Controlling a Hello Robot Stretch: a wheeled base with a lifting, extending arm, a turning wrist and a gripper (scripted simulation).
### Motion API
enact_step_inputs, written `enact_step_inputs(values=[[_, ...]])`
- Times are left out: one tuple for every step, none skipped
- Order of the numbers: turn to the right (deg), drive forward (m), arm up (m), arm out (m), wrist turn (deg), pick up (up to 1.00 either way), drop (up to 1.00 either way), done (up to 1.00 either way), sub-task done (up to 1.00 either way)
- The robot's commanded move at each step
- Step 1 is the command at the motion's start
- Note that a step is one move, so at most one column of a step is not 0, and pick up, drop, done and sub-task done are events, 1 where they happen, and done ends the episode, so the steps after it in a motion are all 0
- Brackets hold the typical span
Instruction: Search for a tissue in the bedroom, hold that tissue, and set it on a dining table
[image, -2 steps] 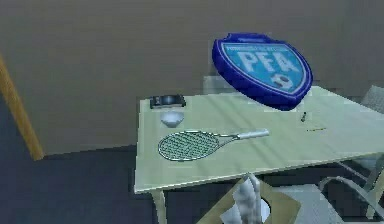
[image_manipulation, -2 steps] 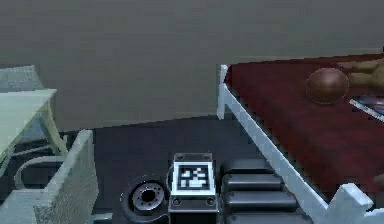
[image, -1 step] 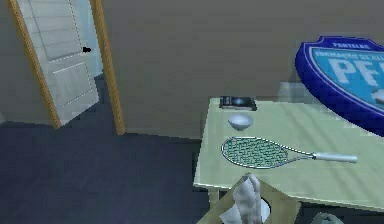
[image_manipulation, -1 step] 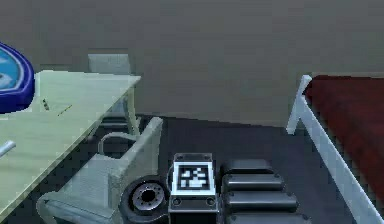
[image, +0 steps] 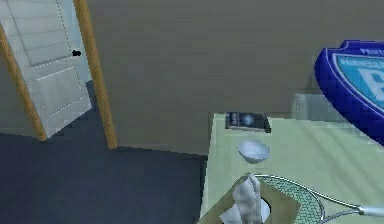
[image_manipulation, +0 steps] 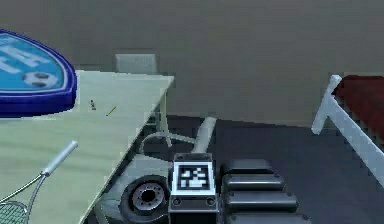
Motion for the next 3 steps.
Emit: enact_step_inputs(values=[[45.0,0.0,0.0,0.0,0.0,0.0,0.0,0.0,0.0],[18.0,0.0,0.0,0.0,0.0,0.0,0.0,0.0,0.0],[-45.0,0.0,0.0,0.0,0.0,0.0,0.0,0.0,0.0]])
